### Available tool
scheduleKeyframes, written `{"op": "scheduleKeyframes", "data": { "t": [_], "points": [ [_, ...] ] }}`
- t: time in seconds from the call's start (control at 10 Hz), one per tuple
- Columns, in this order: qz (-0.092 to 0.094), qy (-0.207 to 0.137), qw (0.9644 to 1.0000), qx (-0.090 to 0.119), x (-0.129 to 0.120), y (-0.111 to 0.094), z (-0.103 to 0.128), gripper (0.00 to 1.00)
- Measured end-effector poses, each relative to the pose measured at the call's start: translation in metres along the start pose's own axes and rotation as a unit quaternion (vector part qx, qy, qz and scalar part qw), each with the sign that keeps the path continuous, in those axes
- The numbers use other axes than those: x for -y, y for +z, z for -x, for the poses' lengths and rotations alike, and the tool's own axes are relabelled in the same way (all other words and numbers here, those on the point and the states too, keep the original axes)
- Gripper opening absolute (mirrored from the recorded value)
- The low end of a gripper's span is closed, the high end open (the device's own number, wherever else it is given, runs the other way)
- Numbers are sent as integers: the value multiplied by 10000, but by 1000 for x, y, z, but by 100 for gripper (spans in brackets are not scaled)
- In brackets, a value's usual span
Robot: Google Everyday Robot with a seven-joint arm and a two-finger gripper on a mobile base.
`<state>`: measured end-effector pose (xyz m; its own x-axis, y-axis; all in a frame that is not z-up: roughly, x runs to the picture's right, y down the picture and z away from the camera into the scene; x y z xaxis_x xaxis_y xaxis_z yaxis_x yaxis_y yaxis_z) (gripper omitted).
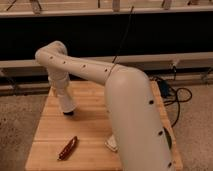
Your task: Place the ceramic cup over the eraser
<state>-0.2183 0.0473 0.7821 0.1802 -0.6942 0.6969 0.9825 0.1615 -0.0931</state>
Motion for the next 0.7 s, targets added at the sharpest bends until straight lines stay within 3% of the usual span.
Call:
{"op": "scheduleKeyframes", "data": {
  "t": [0.3, 0.7],
  "points": [
    [-18, 7, 10000, 73, -9, 22, -1, 33],
    [-137, -87, 9998, 63, -22, 29, 0, 74]
  ]
}}
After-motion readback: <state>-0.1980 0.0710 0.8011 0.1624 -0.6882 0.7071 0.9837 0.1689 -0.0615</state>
